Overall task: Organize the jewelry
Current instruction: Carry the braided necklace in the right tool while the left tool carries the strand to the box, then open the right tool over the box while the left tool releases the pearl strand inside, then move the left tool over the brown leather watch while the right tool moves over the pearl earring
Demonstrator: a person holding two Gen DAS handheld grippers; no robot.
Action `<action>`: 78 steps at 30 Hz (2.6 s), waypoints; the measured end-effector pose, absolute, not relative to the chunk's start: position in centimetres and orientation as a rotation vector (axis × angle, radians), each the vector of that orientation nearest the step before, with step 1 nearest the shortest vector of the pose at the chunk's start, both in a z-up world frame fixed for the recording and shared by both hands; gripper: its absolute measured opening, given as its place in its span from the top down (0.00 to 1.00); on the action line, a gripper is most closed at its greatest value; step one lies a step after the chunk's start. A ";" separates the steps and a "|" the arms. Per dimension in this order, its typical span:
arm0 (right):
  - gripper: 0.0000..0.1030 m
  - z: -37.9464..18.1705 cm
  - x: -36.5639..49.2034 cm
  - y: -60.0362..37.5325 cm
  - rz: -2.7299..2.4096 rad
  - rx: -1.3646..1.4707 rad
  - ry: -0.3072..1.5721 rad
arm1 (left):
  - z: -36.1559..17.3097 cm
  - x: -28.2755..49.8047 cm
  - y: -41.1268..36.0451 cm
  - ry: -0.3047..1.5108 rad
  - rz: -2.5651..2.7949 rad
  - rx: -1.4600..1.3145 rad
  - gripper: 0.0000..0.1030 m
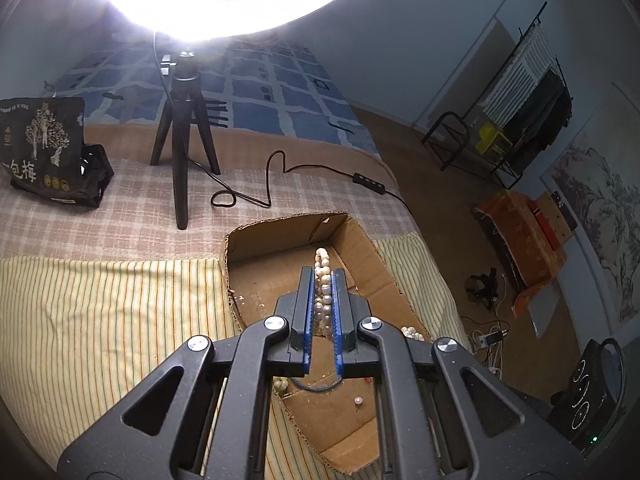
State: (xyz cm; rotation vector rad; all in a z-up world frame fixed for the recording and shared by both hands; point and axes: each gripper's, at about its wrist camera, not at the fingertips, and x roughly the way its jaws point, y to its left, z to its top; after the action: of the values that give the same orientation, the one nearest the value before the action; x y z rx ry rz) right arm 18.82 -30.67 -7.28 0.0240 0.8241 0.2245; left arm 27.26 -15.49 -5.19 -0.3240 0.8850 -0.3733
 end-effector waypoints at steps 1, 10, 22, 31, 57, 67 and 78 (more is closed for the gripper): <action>0.87 -7.4 18.9 -30.7 0.223 0.024 0.825 | -5.4 27.3 -15.6 0.889 -0.371 -0.318 0.95; 0.87 -8.2 19.6 -31.8 0.186 0.045 0.832 | -7.1 27.2 -16.7 0.910 -0.369 -0.258 0.95; 0.84 -8.9 19.9 -31.9 0.197 0.037 0.849 | -7.9 27.8 -17.2 0.922 -0.372 -0.255 0.95; 0.30 -8.8 19.5 -31.3 0.150 -0.010 0.826 | -8.1 27.9 -17.4 0.921 -0.317 -0.211 0.32; 0.25 -6.5 18.2 -30.7 0.101 -0.021 0.802 | -5.8 25.4 -15.5 0.901 -0.301 -0.180 0.31; 0.25 -4.5 16.5 -29.8 0.100 -0.038 0.771 | -3.8 23.1 -12.1 0.872 -0.273 -0.167 0.31; 0.25 -2.6 13.6 -28.0 0.161 -0.052 0.719 | -1.8 18.5 -5.4 0.793 -0.233 -0.126 0.32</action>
State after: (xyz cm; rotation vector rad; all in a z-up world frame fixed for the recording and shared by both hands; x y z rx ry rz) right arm 13.57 -28.03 -2.65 -0.0522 0.7190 0.1612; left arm 18.51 -5.38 -1.82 -0.1261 0.7927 -0.2331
